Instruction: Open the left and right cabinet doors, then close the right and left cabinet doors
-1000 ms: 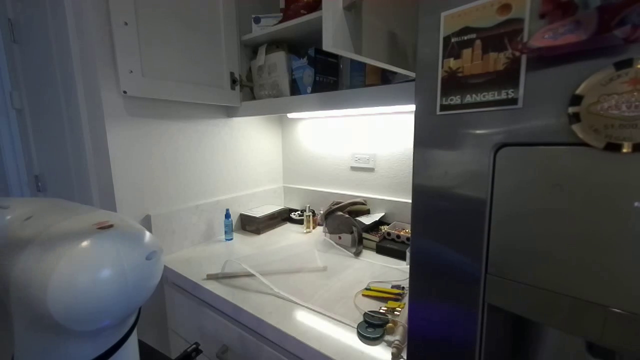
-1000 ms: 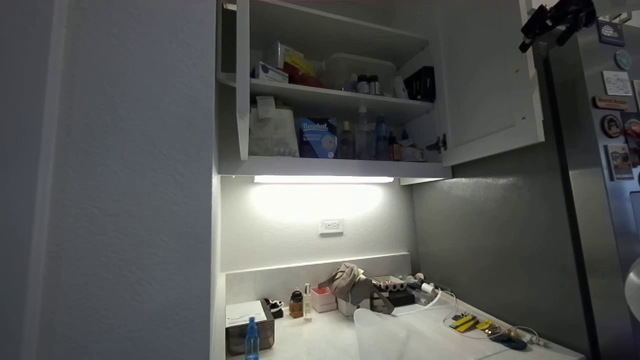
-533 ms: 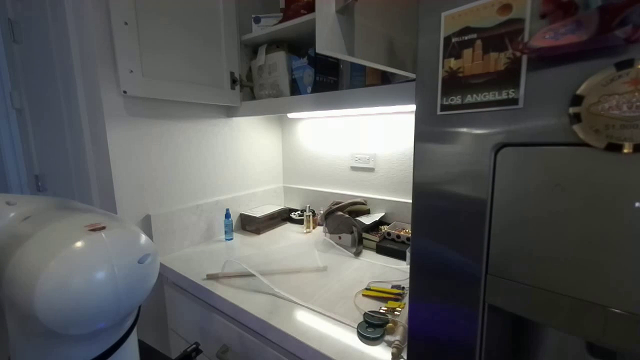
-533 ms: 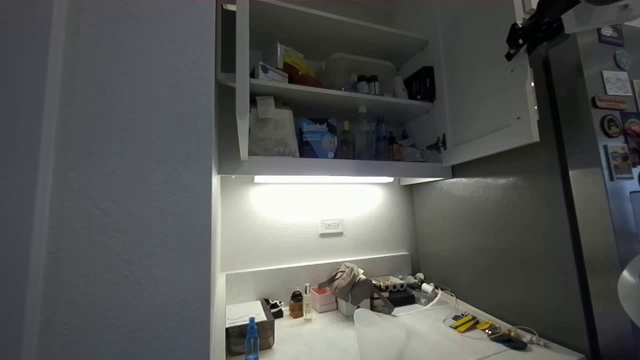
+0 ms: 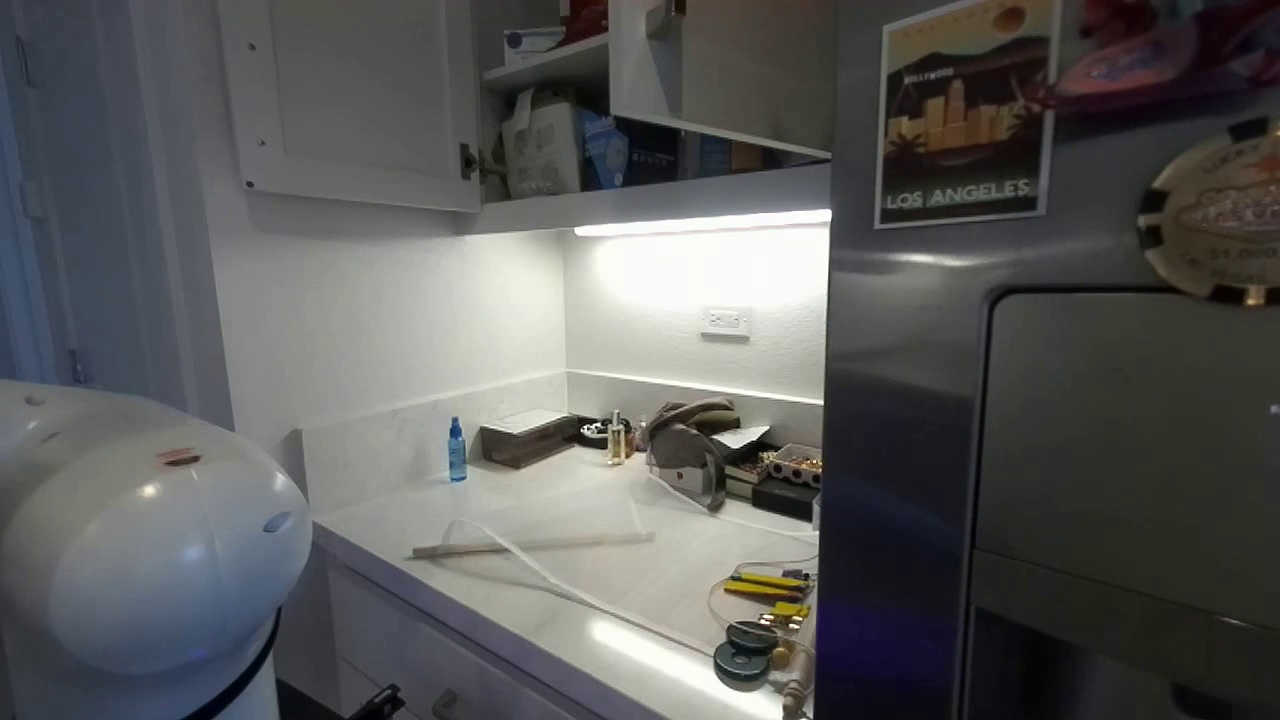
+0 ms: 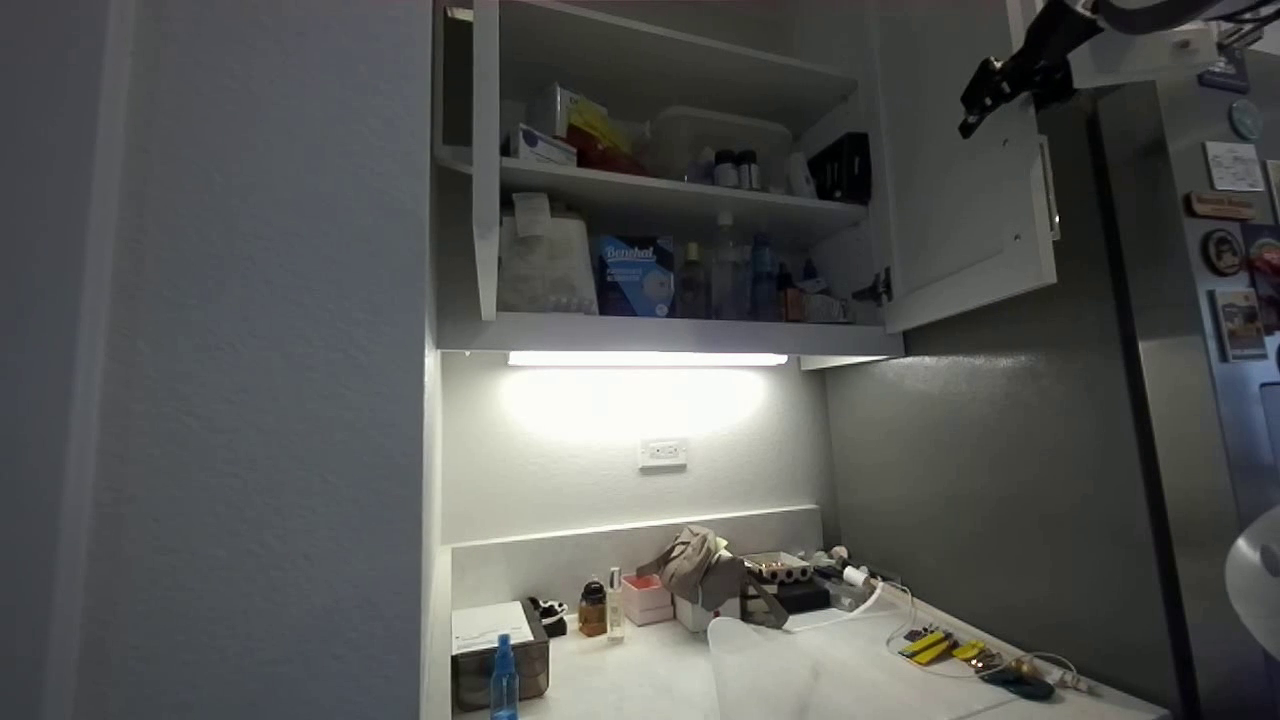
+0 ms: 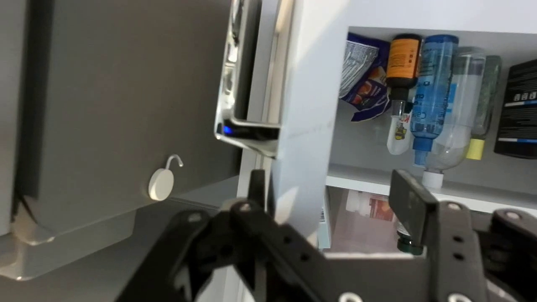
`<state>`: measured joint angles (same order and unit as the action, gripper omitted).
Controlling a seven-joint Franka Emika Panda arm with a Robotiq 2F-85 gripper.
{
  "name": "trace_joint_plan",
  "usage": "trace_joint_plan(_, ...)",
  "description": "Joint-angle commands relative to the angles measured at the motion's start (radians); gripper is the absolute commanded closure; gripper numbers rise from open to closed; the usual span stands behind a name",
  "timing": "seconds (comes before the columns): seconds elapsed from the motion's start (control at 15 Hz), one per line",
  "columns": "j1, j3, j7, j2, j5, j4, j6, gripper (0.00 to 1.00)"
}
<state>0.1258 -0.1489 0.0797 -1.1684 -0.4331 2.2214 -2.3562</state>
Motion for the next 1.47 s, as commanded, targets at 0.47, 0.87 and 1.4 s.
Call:
trace_joint_plan(0.47, 0.016, 0.117, 0.02, 0.129, 0.168, -0.012, -0.166, 0.0)
trace_joint_plan(0.87, -0.022, 0.173, 0.061, 0.217, 0.296, -0.029, -0.247, 0.0)
trace_joint_plan(1.4, -0.215, 0.137, 0.041, 0.342, 0.568, -0.135, -0.253, 0.0)
